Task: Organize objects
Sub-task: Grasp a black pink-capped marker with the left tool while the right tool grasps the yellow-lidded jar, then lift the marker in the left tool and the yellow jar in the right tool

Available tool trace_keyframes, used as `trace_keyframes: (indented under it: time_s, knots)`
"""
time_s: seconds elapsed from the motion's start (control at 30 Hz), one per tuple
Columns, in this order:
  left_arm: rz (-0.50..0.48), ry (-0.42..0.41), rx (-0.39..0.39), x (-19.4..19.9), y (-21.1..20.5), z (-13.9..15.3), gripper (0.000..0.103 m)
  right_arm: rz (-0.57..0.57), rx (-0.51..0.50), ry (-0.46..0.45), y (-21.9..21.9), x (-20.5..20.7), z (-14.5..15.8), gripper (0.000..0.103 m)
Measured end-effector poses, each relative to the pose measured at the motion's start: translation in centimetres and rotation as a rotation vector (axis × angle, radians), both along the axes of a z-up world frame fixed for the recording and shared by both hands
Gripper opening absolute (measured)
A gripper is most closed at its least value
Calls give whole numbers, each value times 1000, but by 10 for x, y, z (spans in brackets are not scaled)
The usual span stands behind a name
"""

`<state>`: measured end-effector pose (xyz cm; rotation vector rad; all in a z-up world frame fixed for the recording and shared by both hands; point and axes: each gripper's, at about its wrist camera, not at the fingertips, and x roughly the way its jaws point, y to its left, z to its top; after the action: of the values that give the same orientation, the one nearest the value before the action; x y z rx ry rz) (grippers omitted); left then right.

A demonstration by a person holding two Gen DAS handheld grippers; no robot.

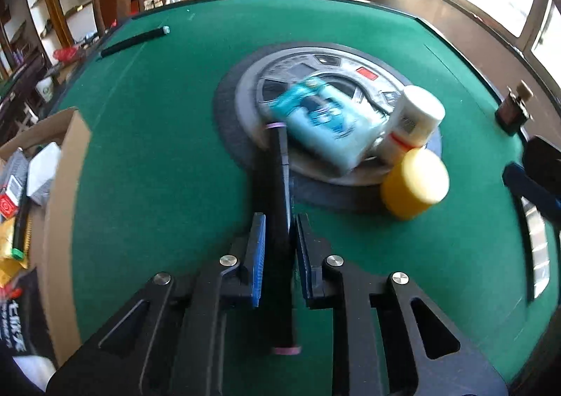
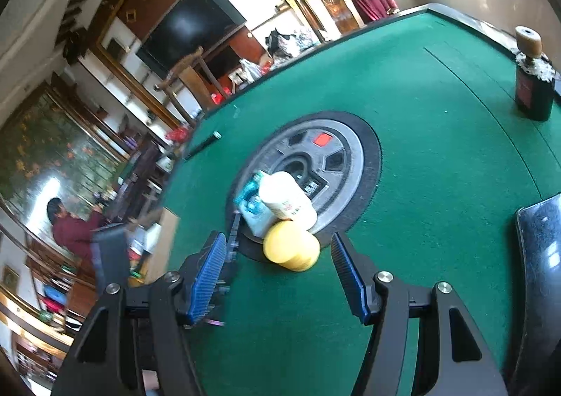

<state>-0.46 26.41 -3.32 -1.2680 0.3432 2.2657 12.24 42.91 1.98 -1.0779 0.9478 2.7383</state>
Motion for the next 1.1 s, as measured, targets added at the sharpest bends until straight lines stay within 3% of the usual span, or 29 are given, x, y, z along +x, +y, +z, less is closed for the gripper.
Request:
trace_keyframes:
  time_s: [0.13,0.23,0.3,0.4,0.53,0.7,1.1]
  knots:
    - [-6,32,17,-1,-14,-3,17,38,168,-35,-23,-13,-9,63]
    - [-16,47,21,-1,-12,-5,17,63,357,-69,-47,-25,-18,63]
    - [-18,63,20,-7,-9,-4,18,79,397,-83,-52,-34,-25,63]
    - [-19,80,14,-9,-5,-3,19,75,419,-115,-51,-47,-35,61]
    - [-36,120,-19,-9,-1,-3,16,91,429,-160,-52,-57,-48,41]
    - [-49,137,-16,3,-5,-2,15,84,453,-143,-55,-42,-45,40]
    - [-53,252,4,19,-8,17,15,115,367,-83,-57,-24,-29,40]
